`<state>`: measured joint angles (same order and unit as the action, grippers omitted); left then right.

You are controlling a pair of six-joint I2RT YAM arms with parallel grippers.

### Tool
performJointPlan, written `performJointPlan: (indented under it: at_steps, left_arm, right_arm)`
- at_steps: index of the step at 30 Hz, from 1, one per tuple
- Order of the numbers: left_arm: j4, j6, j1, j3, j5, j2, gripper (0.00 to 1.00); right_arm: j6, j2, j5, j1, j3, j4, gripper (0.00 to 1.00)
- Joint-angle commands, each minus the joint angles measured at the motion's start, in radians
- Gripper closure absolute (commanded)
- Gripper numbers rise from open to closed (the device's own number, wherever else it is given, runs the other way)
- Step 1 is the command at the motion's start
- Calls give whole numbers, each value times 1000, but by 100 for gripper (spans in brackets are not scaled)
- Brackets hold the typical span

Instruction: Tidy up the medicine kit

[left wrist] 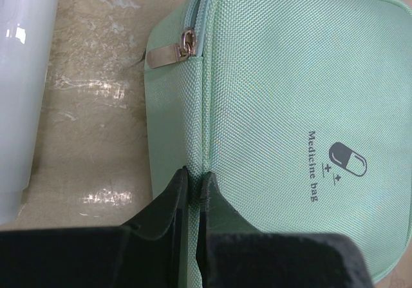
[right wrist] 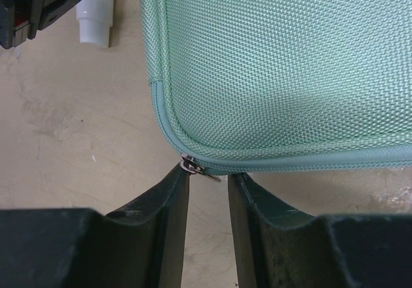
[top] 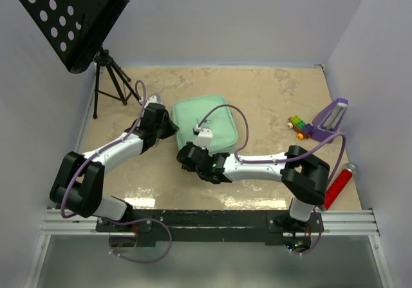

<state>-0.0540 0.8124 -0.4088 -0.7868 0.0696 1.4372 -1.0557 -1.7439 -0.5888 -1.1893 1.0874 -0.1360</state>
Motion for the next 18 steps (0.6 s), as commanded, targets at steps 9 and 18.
performJointPlan:
  at_steps: [9, 18]
  left_arm:
    - [-46, 33, -64, 27, -59, -8, 100]
    - [-64, 15, -62, 0, -37, -5, 100]
  right_arm:
    - [-40, 32, -134, 19, -76, 67, 77]
    - [-46, 61, -154, 19, -101, 26, 100]
